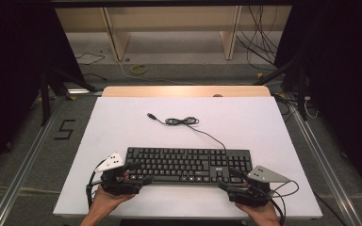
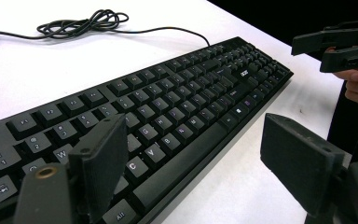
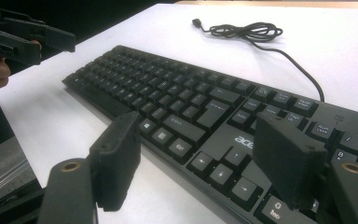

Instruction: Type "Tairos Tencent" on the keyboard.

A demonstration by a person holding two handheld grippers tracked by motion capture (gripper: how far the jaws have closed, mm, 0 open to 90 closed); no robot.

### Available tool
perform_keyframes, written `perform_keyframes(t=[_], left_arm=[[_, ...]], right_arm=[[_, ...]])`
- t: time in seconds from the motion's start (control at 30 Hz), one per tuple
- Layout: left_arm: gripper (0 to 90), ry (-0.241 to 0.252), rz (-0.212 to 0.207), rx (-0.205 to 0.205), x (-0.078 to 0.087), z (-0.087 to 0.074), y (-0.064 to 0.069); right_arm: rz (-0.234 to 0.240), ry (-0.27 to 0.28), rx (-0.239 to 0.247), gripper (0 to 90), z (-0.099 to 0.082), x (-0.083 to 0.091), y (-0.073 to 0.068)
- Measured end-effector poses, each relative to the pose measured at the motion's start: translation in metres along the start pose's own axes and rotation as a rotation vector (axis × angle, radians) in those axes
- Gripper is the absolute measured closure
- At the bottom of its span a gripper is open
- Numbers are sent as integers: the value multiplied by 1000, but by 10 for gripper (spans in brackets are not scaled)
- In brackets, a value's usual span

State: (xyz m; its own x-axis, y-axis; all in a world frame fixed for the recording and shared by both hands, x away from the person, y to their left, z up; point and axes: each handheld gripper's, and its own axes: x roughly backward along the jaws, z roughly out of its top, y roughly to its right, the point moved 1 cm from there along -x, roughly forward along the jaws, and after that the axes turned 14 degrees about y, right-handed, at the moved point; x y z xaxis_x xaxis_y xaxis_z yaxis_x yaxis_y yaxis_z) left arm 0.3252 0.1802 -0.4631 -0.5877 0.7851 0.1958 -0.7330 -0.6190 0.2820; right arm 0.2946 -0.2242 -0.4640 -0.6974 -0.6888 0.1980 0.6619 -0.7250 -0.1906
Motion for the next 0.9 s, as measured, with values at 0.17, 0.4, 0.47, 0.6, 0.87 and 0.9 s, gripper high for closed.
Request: perform_keyframes(t=[0.17, 0.4, 0.47, 0.6, 0.87, 0.9], left_arm=[[230, -1, 0, -1, 0, 0, 0], [230, -3, 7, -3, 0, 0, -1], [231, 5, 14, 5, 0, 0, -2], [233, 14, 35, 17, 3, 1, -7], [238, 14, 87, 4, 7, 2, -11], [238, 13, 91, 6, 7, 2, -11]], right_arm=[[2, 0, 2, 332, 0, -1, -1], [12, -1, 2, 333, 3, -8, -4], [18, -9, 11, 333, 5, -14, -7], [29, -10, 22, 334, 12, -26, -10], [48, -25, 33, 340, 21, -50, -16], [48, -25, 33, 340, 21, -50, -16]])
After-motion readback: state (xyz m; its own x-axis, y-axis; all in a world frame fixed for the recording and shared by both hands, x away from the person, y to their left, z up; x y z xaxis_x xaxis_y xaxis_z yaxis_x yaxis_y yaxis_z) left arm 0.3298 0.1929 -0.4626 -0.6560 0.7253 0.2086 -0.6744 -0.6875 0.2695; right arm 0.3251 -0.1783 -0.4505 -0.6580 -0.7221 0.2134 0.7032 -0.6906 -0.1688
